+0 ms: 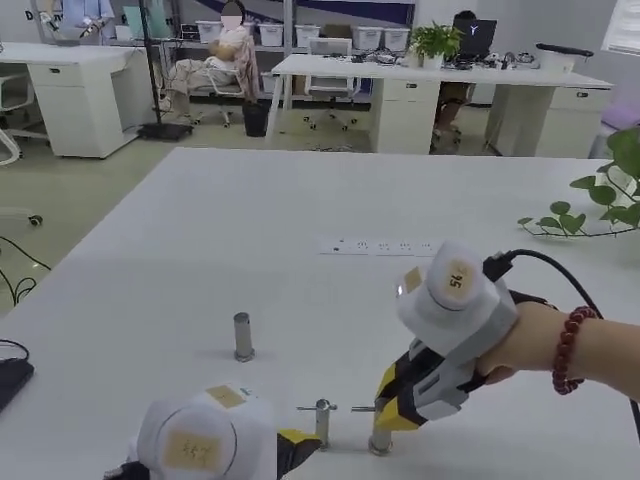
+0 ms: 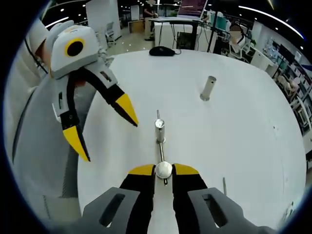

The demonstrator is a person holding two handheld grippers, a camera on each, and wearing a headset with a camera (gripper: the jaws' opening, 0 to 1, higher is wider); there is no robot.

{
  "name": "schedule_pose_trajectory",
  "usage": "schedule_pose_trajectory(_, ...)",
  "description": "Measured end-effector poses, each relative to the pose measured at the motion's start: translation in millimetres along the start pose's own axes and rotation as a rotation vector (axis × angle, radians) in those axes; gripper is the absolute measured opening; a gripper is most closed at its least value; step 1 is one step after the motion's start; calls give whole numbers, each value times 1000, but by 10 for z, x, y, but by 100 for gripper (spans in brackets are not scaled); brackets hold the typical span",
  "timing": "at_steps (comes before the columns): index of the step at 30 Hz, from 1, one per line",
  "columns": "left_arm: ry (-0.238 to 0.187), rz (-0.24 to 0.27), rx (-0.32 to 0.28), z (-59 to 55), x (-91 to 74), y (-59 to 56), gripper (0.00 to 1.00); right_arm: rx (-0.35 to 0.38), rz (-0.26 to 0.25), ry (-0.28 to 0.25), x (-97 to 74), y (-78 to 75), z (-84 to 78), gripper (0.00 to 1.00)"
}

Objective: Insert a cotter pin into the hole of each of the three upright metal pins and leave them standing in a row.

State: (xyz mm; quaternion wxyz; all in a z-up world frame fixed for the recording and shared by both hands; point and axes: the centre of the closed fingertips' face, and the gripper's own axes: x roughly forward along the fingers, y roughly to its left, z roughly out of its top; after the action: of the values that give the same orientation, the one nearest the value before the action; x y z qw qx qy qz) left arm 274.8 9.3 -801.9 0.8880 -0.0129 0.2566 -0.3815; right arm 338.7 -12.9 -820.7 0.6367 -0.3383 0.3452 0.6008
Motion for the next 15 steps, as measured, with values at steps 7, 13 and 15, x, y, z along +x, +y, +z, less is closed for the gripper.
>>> schedule_pose_trajectory(7,-15,4,31,30,-119,-27,60,17,15,-8,-1,-14,-3,14)
schedule_pose_trajectory(13,-39,42,30,67,-233,65,69,16,25,-12,-6,-7,-7,14)
schedule_pose_trajectory(15,-47,54,27,78,-275,98,71,11,30,-14,-5,-7,-8,14)
